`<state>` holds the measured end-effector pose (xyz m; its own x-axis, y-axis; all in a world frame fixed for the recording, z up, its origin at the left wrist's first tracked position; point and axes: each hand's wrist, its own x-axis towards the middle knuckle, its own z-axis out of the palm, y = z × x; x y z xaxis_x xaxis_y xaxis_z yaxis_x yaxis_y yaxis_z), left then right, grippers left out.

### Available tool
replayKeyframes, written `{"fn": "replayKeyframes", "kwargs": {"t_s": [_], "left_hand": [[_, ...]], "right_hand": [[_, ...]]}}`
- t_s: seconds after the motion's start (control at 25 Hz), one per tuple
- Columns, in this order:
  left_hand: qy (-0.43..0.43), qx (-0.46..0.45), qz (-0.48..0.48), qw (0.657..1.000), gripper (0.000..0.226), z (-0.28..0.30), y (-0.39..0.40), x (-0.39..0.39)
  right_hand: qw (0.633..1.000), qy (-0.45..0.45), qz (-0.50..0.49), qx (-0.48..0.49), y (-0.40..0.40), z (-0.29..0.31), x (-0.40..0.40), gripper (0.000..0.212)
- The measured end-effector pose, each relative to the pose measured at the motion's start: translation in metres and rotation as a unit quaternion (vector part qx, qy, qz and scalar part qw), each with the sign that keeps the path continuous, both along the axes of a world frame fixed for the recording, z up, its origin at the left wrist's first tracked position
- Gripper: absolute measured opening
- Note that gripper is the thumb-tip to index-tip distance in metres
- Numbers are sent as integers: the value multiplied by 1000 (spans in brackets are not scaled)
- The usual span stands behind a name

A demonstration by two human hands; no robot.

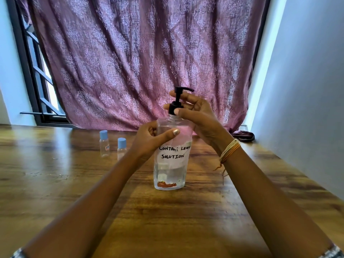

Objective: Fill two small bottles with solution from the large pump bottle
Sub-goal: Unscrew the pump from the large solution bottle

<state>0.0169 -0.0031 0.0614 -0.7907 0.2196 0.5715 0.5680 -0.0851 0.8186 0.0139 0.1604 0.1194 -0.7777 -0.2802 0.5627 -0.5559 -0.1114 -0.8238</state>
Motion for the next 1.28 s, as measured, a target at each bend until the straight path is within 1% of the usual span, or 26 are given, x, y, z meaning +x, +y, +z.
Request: {"fn": "replayKeyframes", "kwargs": {"t_s": [0.08, 0.12, 0.16, 0.24, 0.32, 0.36, 0.44, 0.52, 0.56, 0.68, 0.76, 0.8, 0.88, 0.92, 0.96, 1.0, 1.04, 1.12, 1.2, 1.28], "left_hand": [[2, -4, 7, 1000, 9, 0, 1, 0], [0, -4, 8, 1000, 11, 0, 1, 0], [-2, -4, 3, 1000, 10, 0, 0, 1], [-3, -1, -9, 1000, 8, 0, 0, 1], [-6, 5, -10, 1000, 11, 0, 0, 2], [-7, 8, -8, 1000, 13, 0, 0, 1], [-10, 10, -1, 1000, 17, -1, 1, 0], [-4, 4, 10, 1000, 26, -2, 2, -2], [-5, 2, 12, 1000, 27, -3, 3, -3], [-8, 5, -1, 1000, 12, -1, 3, 0], [-5, 6, -10, 1000, 11, -2, 2, 0], [-4, 4, -8, 1000, 18, -2, 2, 0], [8, -1, 0, 1000, 50, -3, 3, -2], [9, -7, -1, 1000, 56, -4, 3, -3], [6, -8, -6, 1000, 46, -3, 3, -2], [1, -4, -11, 1000, 24, -3, 3, -2], [-2, 0, -16, 1000, 9, -2, 3, 0], [2, 0, -17, 1000, 10, -1, 3, 1], [4, 5, -12, 1000, 17, -3, 3, -1], [3, 7, -14, 1000, 18, -2, 3, 0]], "right_hand": [[998, -6, 55, -6, 1, -2, -1, 50], [999, -4, 53, 2, 0, -2, -1, 50], [1000, 0, 26, 16, -2, -1, -2, 51], [997, 12, -59, 41, -6, -1, -4, 56], [996, 10, -89, 23, -7, -3, -6, 58], [997, 3, -78, 2, -6, -4, -6, 57], [999, -5, -22, -32, -4, -5, -5, 53], [999, -1, 23, -29, -3, -5, -3, 52], [1000, 4, 22, -17, -4, -5, -4, 53], [998, 16, -61, 8, -8, -4, -5, 55], [997, 14, -82, -4, -7, -5, -7, 49], [997, 11, -77, -13, -7, -6, -7, 46], [998, 4, -51, -31, -4, -6, -7, 43], [999, 2, -33, -36, -3, -7, -7, 45], [999, 1, -17, -37, -2, -6, -6, 48], [999, 2, -3, -35, -1, -6, -6, 52], [1000, 5, 0, -28, -1, -6, -6, 53], [1000, 10, -26, -15, -4, -4, -4, 52], [998, 17, -59, -12, -5, -5, -6, 45], [997, 17, -69, -27, -4, -6, -7, 38]]}}
